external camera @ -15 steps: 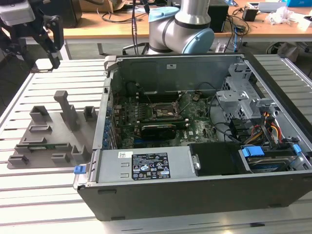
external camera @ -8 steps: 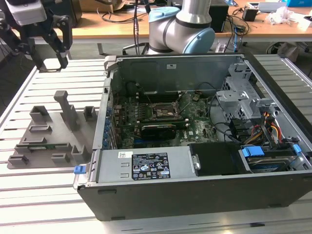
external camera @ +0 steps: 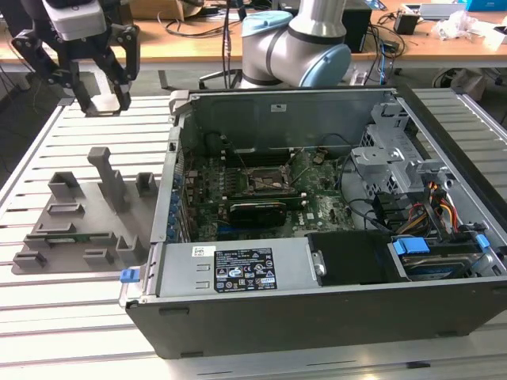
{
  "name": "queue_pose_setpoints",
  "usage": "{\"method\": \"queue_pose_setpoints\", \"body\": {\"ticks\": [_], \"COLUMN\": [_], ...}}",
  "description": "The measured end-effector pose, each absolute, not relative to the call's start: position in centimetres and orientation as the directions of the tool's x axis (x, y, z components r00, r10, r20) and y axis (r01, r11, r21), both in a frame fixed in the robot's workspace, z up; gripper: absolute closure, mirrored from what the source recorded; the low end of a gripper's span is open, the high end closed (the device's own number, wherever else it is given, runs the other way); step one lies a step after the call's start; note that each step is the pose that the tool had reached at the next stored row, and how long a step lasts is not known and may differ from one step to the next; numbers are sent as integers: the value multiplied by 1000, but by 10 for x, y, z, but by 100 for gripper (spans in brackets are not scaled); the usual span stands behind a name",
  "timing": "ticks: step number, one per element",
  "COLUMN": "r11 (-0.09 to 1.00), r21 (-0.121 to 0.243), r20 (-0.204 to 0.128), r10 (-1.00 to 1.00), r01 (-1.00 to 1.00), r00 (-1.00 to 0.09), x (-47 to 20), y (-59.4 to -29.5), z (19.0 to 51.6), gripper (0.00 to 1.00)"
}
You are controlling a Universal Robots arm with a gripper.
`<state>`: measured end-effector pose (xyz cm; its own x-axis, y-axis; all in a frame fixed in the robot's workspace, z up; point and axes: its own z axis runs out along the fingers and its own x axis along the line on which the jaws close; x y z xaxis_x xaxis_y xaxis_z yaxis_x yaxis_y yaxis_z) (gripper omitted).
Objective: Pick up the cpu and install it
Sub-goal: 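Pick up the cpu and move it towards the insertion slot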
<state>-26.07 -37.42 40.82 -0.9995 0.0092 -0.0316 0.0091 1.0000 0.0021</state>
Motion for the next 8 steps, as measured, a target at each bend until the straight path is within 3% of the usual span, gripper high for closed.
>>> {"method": "queue_pose_setpoints", "body": {"ticks": [8], "r11": [1000], "r21": [2], "r20": [-31], "r10": [9], "r01": [9], "r00": [-999], "x": [-234], "y": [-374], "z": [408], "gripper": [45]}}
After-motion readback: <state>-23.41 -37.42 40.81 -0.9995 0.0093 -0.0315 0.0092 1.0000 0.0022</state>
